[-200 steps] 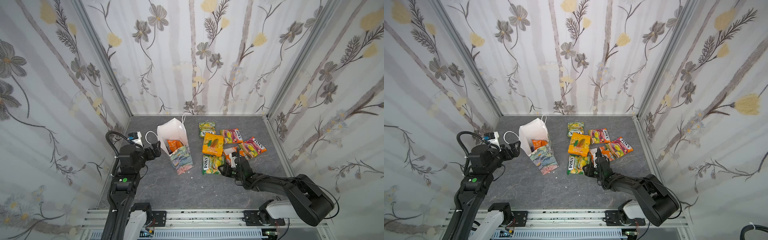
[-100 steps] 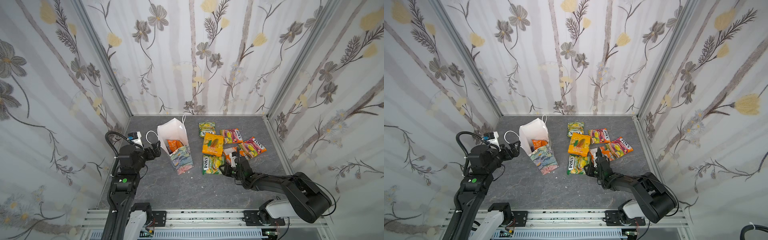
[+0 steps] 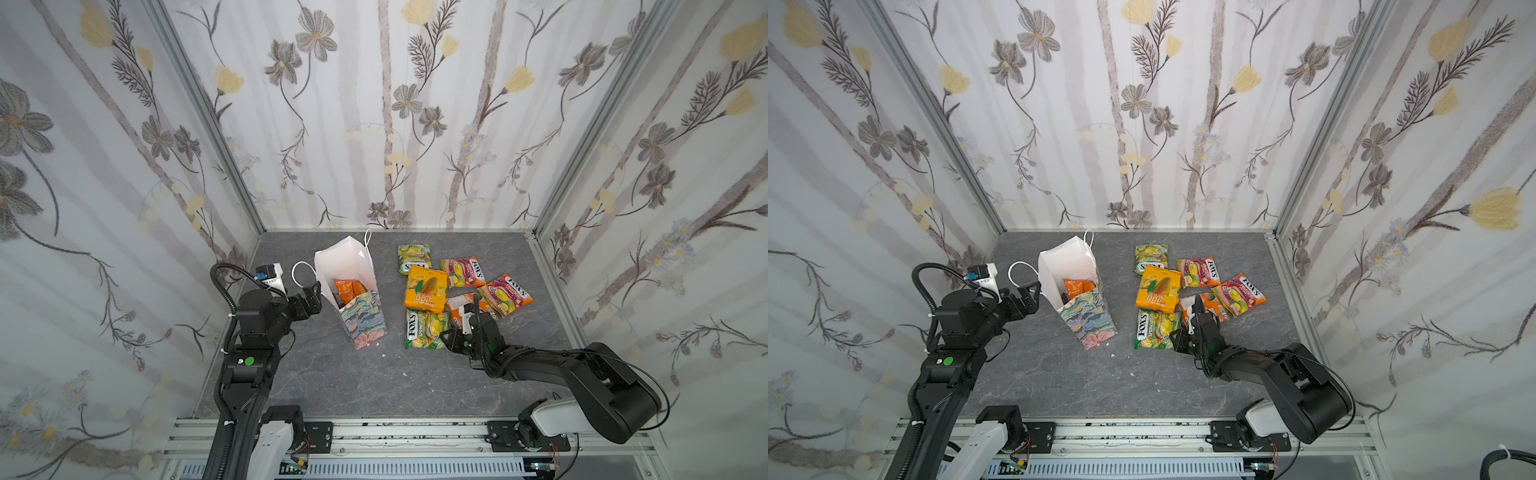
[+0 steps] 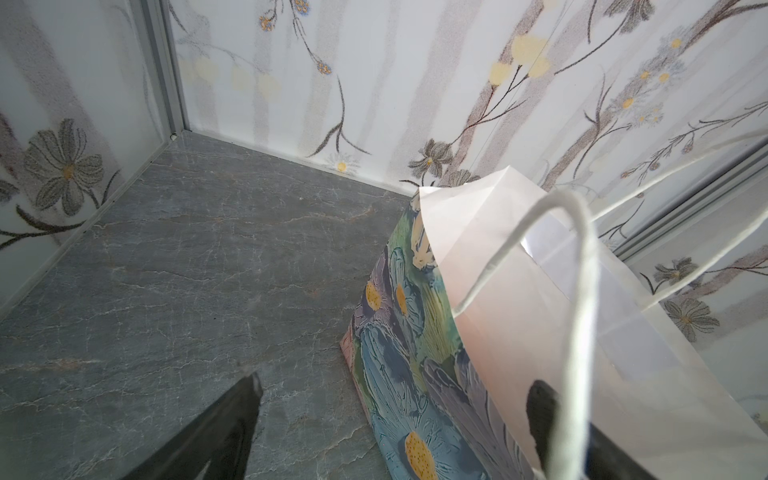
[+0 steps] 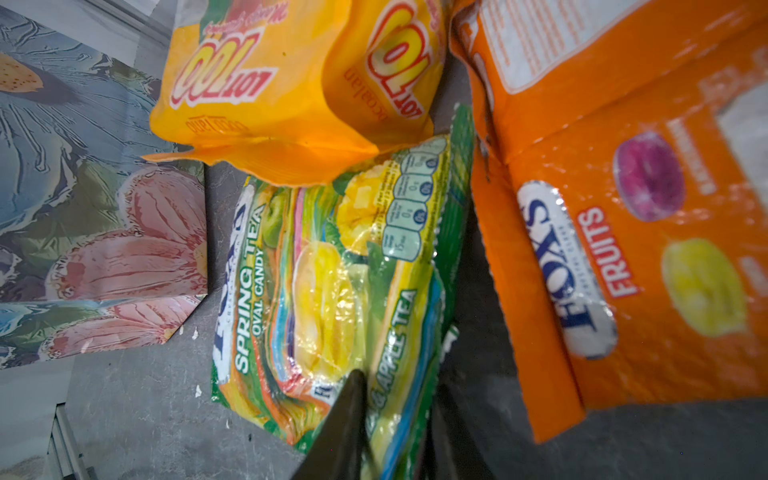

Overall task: Place the snacks into the paper bag
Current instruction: 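Lower the right gripper onto the green Fox's Spring Tea packet and close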

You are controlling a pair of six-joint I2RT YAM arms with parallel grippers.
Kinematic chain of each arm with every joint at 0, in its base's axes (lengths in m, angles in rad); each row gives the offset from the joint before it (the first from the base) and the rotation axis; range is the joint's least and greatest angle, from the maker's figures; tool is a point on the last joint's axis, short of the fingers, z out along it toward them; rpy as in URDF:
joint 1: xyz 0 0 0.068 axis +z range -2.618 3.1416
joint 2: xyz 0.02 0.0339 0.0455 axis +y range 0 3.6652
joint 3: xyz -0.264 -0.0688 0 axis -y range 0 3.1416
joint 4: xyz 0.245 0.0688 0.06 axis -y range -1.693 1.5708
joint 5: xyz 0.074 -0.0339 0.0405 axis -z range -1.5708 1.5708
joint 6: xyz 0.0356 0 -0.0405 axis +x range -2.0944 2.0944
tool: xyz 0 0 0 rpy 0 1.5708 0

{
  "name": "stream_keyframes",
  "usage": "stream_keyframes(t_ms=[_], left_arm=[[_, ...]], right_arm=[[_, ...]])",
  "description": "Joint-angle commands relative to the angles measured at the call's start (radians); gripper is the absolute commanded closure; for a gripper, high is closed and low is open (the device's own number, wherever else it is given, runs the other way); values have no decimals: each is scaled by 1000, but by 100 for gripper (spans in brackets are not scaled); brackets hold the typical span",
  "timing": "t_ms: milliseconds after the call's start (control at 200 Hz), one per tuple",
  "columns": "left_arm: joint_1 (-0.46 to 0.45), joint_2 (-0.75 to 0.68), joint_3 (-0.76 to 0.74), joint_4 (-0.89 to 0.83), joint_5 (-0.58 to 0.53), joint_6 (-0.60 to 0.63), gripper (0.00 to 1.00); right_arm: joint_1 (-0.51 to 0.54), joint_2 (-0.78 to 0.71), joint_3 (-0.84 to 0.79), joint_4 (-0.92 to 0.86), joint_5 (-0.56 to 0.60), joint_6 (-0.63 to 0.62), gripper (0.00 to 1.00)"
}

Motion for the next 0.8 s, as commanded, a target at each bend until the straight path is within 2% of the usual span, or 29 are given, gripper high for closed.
stream_keyframes(t_ms=[0,335,794], left_arm=[[1,0,-1,32,6,3,0],[1,-4,0,34,11,3,0],[1,-9,-2,34,8,0,0]], right_arm=[[1,-9,8,-16,-18,-4,80],[2,-85,14,-67,-18,-10,98],[7,-315,104,-230,-47,-59,100]])
